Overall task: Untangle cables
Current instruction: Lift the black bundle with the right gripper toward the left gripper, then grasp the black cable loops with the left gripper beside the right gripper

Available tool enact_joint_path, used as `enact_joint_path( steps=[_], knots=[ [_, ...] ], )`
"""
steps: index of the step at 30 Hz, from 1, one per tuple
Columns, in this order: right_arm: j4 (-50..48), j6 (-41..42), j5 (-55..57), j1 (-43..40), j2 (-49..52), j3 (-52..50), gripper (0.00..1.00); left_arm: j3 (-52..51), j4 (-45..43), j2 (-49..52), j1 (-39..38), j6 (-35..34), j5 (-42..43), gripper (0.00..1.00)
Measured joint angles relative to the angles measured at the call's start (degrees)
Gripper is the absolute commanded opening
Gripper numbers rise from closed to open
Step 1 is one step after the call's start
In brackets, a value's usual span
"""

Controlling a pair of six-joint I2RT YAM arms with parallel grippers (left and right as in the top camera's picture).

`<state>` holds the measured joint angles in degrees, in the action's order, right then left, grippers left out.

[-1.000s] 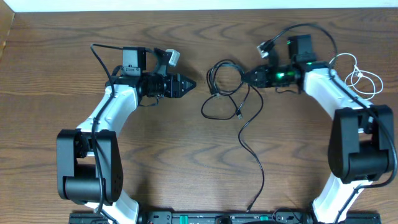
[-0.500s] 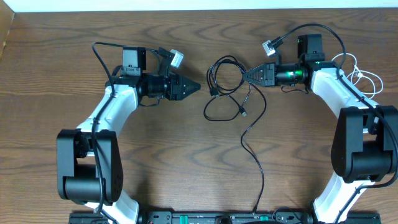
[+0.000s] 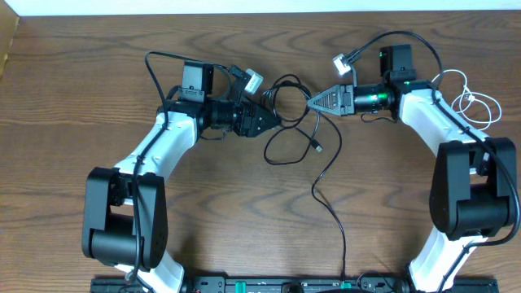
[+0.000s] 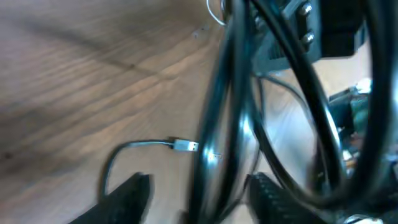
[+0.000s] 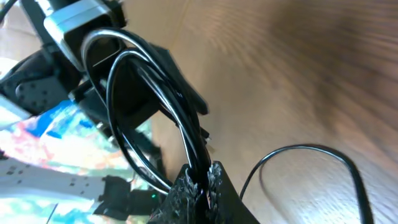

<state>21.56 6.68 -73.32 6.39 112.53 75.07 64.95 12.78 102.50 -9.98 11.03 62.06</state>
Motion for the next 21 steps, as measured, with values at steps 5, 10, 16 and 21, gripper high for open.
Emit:
enact_joint_path(
  steps=[5, 10, 16, 21],
  knots=[
    [-0.2, -0.2, -2.0, 0.9, 0.0, 0.0, 0.01, 0.0, -0.2, 0.0, 0.1, 0.8, -1.7, 0.08],
    [-0.1, -0.9, -1.5, 0.9, 0.0, 0.0, 0.3, 0.0, -0.2, 0.0, 0.1, 0.8, -5.1, 0.08],
    [1.5, -1.2, 2.4, 0.9, 0.0, 0.2, 0.54, 0.0, -0.1, 0.0, 0.1, 0.3, -8.3, 0.08],
    [2.1, -1.1, 5.6, 0.9, 0.0, 0.2, 0.54, 0.0, -0.1, 0.0, 0.1, -0.3, -8.9, 0.08]
  ],
)
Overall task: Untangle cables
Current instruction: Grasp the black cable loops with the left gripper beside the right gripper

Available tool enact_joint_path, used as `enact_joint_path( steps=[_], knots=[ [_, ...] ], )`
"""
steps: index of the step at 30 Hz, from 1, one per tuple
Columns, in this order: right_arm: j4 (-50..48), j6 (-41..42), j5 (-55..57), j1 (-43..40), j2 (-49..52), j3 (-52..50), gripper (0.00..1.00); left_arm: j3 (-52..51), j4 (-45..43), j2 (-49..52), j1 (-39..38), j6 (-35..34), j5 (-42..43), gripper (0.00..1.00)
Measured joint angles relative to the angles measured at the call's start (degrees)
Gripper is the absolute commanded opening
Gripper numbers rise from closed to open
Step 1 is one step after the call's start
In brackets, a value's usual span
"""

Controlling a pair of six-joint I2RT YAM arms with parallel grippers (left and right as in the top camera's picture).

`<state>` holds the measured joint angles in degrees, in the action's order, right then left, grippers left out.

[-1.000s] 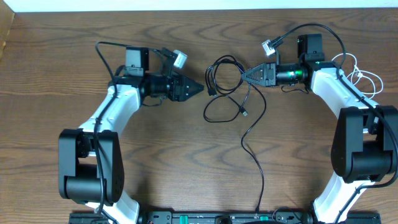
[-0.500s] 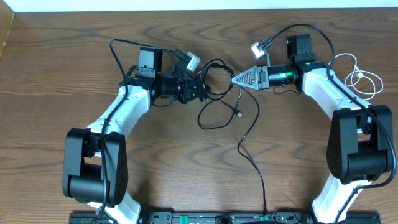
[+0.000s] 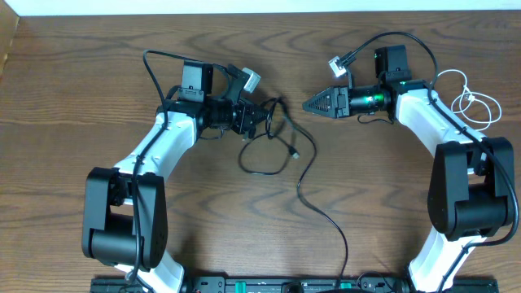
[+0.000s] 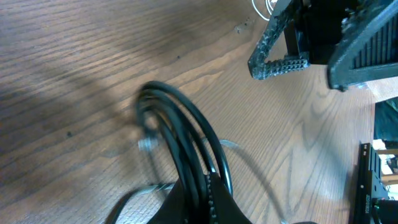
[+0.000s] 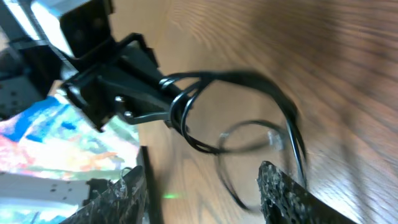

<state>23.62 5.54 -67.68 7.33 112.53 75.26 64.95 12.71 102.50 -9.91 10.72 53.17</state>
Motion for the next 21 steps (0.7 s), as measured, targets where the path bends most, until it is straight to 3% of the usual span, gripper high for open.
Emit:
enact_joint_path(
  steps=[5, 8, 21],
  knots=[
    [3.2, -0.1, 6.1, 0.2, 0.0, 0.0, 0.57, 0.0, 0.0, 0.0, 0.0, -0.2, -0.5, 0.08],
    [3.9, -0.1, 9.2, 1.1, 0.0, 0.0, 0.53, 0.0, 0.0, 0.0, 0.0, -0.2, -0.6, 0.08],
    [1.0, 1.0, 16.5, 9.9, 0.0, 0.0, 0.53, 0.0, 0.1, 0.0, 0.0, -0.2, -2.2, 0.08]
  ],
)
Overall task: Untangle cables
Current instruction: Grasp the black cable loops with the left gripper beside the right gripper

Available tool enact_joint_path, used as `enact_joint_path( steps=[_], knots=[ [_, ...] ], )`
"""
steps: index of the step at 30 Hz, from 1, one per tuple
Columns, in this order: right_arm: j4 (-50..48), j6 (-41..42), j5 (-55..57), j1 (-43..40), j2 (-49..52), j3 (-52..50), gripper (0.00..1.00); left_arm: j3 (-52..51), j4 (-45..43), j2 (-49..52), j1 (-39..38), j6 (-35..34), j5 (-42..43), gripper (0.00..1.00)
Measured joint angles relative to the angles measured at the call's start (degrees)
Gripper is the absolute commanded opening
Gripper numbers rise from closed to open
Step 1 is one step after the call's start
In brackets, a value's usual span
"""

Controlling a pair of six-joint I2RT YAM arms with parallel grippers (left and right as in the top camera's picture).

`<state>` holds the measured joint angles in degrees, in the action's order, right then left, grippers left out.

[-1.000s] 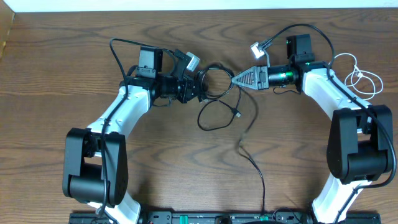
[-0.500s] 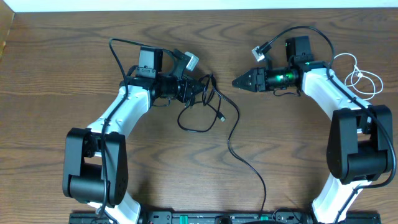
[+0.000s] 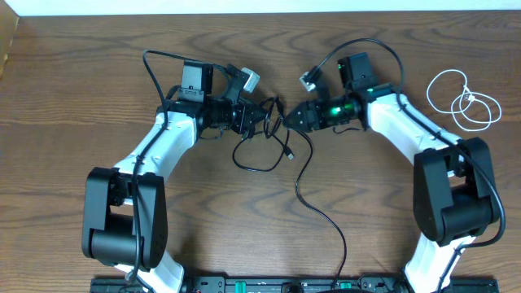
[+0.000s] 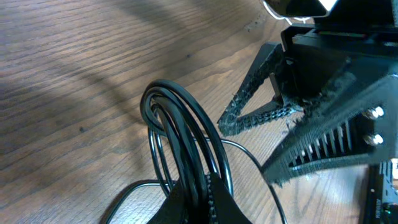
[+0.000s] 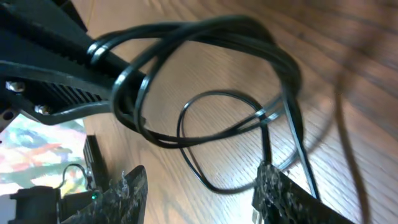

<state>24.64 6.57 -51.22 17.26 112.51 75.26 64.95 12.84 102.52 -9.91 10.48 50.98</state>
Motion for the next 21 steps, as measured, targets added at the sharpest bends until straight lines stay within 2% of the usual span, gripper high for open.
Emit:
enact_joint_path(
  steps=[6, 12, 21],
  knots=[
    [-3.9, 4.7, 0.5, 0.4, 0.3, 0.0, 0.51, 0.0, 0.2, 0.0, 0.0, 0.0, -0.7, 0.08],
    [-7.7, 9.9, 0.6, -0.7, 3.2, 0.0, 0.44, 0.0, 0.6, 0.0, -0.4, -0.2, -3.0, 0.08],
    [-8.0, 12.7, -1.8, -2.3, 3.8, 0.0, 0.45, 0.0, 0.6, 0.9, -5.0, -0.2, -8.8, 0.08]
  ],
)
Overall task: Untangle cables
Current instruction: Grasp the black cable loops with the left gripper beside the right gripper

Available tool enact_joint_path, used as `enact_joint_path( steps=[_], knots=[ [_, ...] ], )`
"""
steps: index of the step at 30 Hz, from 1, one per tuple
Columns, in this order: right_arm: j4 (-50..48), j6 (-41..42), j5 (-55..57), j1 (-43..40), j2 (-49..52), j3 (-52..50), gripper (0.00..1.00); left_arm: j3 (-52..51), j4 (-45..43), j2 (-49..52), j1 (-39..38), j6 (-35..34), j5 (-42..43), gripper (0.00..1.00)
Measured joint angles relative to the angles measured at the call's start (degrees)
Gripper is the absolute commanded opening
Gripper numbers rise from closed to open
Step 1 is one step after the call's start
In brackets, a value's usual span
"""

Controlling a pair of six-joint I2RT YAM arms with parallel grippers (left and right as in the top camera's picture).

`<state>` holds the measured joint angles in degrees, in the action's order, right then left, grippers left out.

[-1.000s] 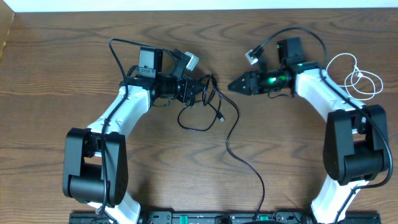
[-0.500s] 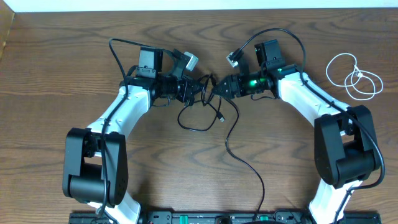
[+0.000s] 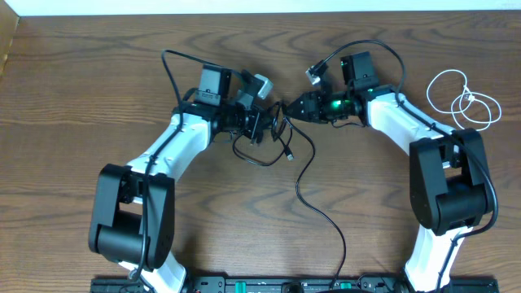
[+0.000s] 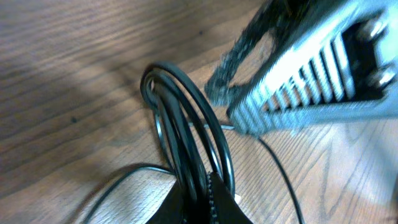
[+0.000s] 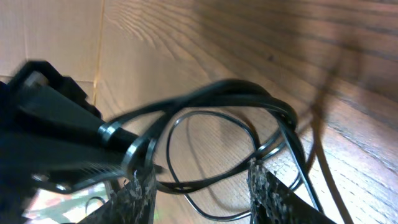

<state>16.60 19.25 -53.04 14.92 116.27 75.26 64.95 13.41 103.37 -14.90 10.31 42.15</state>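
Note:
My left gripper (image 3: pixel 271 124) is shut on a bundle of black cable loops (image 4: pixel 186 118), pinched between its fingers (image 4: pixel 200 194). Below it the black cable (image 3: pixel 305 167) sags into a loop with a small plug (image 3: pixel 291 155), then trails to the table's front edge. My right gripper (image 3: pixel 286 108) stands open directly facing the left one, almost touching the loops. In the right wrist view the loops (image 5: pixel 236 99) cross between its spread fingertips (image 5: pixel 142 193), with nothing gripped. The right gripper's ribbed finger (image 4: pixel 298 68) fills the upper right of the left wrist view.
A thin white cable (image 3: pixel 464 98) lies coiled at the far right of the wooden table (image 3: pixel 98 73). Each arm's own black lead arches above its wrist near the back edge.
My left gripper, still shut on the loops, has shifted a little to the right, towards the right gripper. The right gripper stays open and now sits closer against the bundle.
At first my right gripper was shut on the black loops, with the left open around them. Then the left held the bundle while the right stood open and apart to the right. The right came back open to the coil, and now both grippers nearly meet.

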Motion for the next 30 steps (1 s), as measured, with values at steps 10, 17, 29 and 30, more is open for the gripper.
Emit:
enact_joint_path(
  steps=[10, 17, 29, 30],
  knots=[
    [0.0, 2.9, -2.8, -1.6, 0.0, 0.0, 0.39, 0.0, -0.5, 1.0, -1.1, 0.0, -1.3, 0.08],
    [-0.1, 5.4, -3.1, -0.3, 0.0, 0.0, 0.38, 0.0, -0.6, 1.7, -1.1, 0.0, -1.6, 0.08],
    [-3.5, 9.0, -3.1, 1.1, 0.0, 0.0, 0.24, 0.0, -0.9, 1.7, -2.3, 0.0, -1.7, 0.09],
    [-3.5, 9.1, -3.1, 1.1, 0.0, 0.0, 0.23, 0.0, -0.9, 1.7, -2.5, 0.0, -1.7, 0.08]
  ],
)
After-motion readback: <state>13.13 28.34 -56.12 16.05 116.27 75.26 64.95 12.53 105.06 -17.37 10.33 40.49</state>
